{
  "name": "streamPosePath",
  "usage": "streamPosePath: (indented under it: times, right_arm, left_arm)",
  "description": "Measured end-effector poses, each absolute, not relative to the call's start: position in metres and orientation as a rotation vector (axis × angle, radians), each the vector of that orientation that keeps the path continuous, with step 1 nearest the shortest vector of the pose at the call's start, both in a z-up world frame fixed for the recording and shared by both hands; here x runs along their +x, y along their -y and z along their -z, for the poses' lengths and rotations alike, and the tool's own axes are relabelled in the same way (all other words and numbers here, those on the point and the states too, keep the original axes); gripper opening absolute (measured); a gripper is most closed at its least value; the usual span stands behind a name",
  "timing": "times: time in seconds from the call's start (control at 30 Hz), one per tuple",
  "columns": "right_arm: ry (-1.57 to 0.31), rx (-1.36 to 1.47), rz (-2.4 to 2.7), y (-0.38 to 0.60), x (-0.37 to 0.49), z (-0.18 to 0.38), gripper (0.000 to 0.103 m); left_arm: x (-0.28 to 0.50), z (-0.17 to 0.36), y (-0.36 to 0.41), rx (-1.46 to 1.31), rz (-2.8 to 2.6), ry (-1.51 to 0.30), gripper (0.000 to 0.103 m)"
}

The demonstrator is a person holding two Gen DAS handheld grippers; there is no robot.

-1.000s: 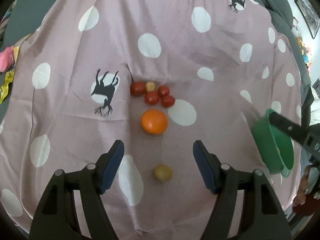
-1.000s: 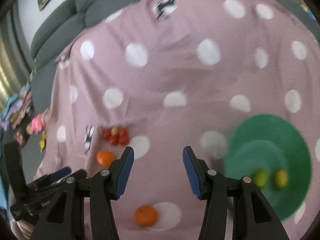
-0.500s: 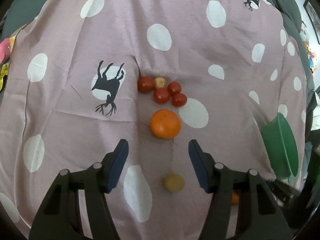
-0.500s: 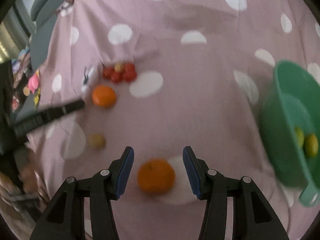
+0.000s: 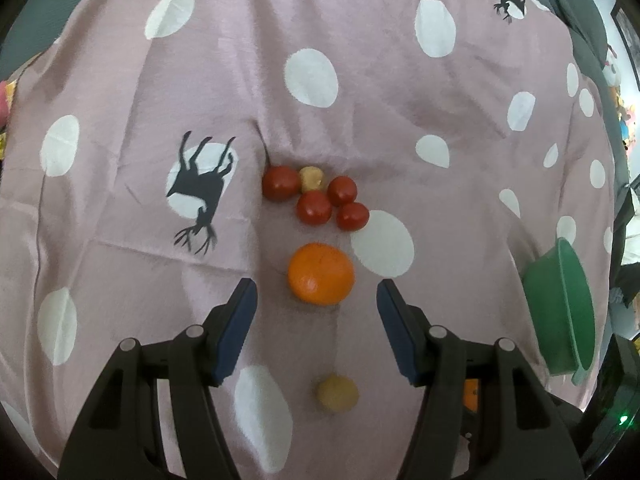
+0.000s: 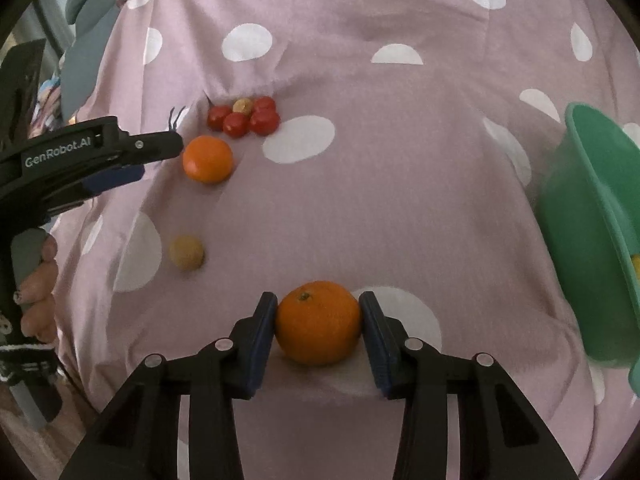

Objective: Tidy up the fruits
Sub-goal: 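Grasp a tangerine with the right tool while the left tool grasps the other tangerine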

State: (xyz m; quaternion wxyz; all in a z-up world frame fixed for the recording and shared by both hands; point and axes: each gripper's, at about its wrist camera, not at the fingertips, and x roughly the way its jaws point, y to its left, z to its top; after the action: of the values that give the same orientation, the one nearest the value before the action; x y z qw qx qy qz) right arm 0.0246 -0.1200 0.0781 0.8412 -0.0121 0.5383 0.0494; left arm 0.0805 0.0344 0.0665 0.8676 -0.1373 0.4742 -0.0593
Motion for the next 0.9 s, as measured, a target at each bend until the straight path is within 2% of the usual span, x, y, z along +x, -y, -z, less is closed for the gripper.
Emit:
streamPosePath:
  times: [0.3, 0.6, 0.77, 0.9]
  right_arm:
    - [-1.101, -0.001, -0.103, 0.119, 0.097, -0.099, 0.043]
    - [-1.103, 0.039, -0.075, 0.129, 0.099, -0.084, 0.043]
    - [-1.107, 0.070, -0.066, 0.134, 0.099, -0.080, 0.043]
    - [-1.109, 0.073, -0.061, 0.135, 0.098, -0.079, 0.043]
  left_arm:
    - [0.108, -0.058, -0.022, -0.222, 0.118, -1.025, 0.060]
    - [0.116, -0.040, -0.015, -0.198, 0.118, -1.067, 0.058]
    - [0.116, -0.031, -0.013, -0.194, 0.121, -1.087, 0.054]
    - [0.116, -0.025, -0.010, -0.189, 0.115, -1.095, 0.046]
